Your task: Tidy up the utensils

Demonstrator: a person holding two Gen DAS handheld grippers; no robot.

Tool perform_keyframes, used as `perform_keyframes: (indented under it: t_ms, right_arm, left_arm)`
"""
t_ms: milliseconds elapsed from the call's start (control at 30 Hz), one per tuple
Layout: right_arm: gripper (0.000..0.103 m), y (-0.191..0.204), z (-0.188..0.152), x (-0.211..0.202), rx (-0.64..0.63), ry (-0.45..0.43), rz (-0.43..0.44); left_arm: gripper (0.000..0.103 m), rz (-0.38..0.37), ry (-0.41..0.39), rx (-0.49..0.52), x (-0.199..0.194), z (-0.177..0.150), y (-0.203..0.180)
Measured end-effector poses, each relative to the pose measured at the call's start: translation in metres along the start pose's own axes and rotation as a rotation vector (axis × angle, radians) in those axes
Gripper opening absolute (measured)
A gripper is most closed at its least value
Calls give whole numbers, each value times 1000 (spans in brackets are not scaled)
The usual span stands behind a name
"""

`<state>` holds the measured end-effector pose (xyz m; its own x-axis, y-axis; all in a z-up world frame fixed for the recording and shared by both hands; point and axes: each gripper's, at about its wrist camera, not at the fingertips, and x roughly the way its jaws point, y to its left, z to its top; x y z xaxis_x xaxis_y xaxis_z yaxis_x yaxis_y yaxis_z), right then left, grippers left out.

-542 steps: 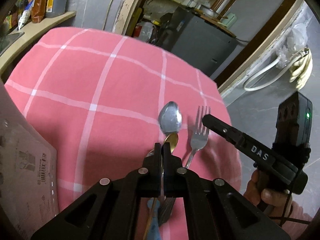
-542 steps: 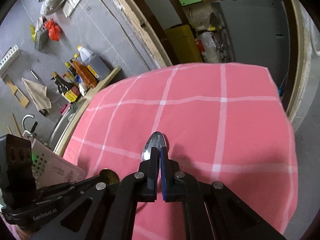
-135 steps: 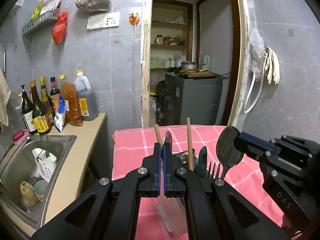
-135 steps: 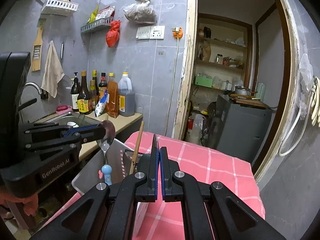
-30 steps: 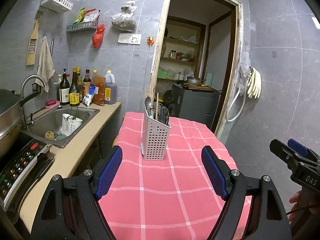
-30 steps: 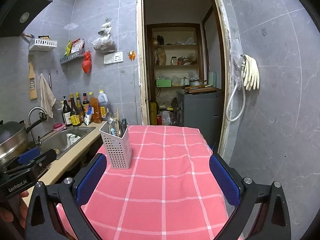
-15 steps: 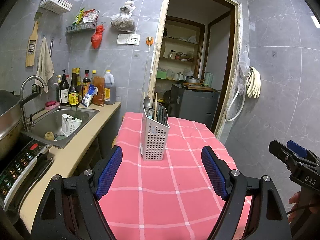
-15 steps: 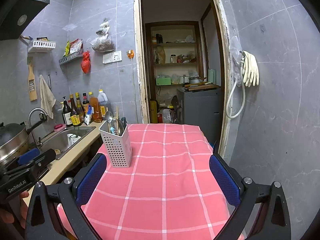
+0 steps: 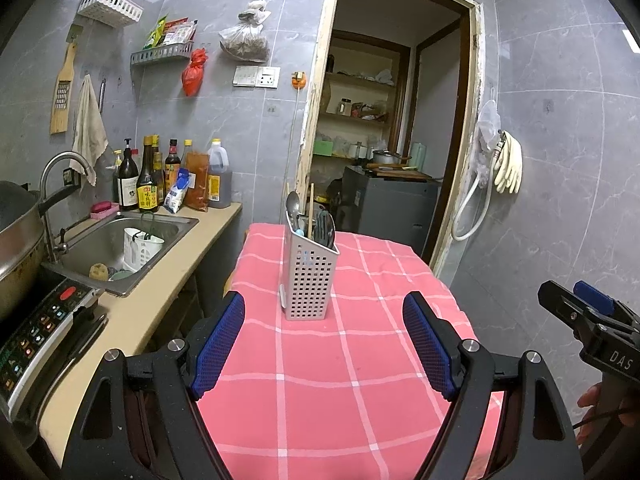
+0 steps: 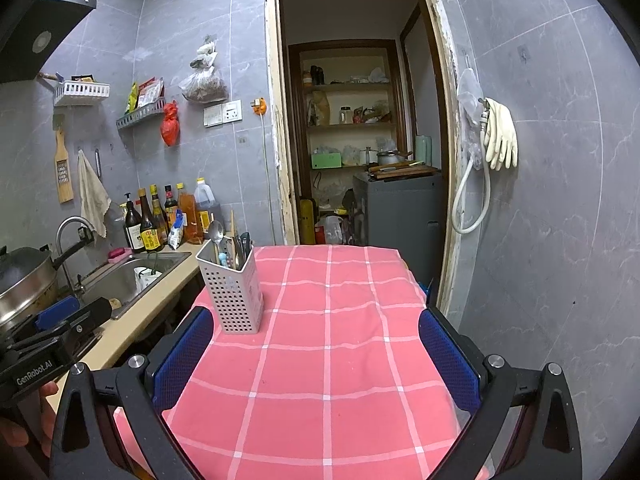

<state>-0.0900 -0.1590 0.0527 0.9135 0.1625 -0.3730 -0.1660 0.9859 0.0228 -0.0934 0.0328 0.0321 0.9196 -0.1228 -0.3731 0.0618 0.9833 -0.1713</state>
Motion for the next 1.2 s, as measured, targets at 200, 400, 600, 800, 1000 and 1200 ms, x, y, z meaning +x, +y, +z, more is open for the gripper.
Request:
perform_keyframes:
  t_ms: [200, 400, 600, 800, 1000, 1200]
  right_arm:
    - [103, -1, 0, 1, 3, 4, 1]
    - [103, -1, 0, 1, 4, 5, 2]
    - [103, -3, 0, 2, 6, 6, 1]
    - [103, -2, -1, 2, 7, 7, 2]
    - [103, -1, 0, 2, 8, 8, 2]
    - [103, 1, -3, 1, 8, 8, 2]
  left_arm:
    - [76, -1, 2, 0, 1, 0, 0]
    - [76, -1, 4, 1, 2, -1, 0]
    - [76, -2, 5, 1, 3, -1, 0]
    - [76, -3, 9, 3, 5, -3, 0]
    - [76, -3, 10, 1, 5, -3, 0]
    - [76, -4, 10, 2, 5, -2, 0]
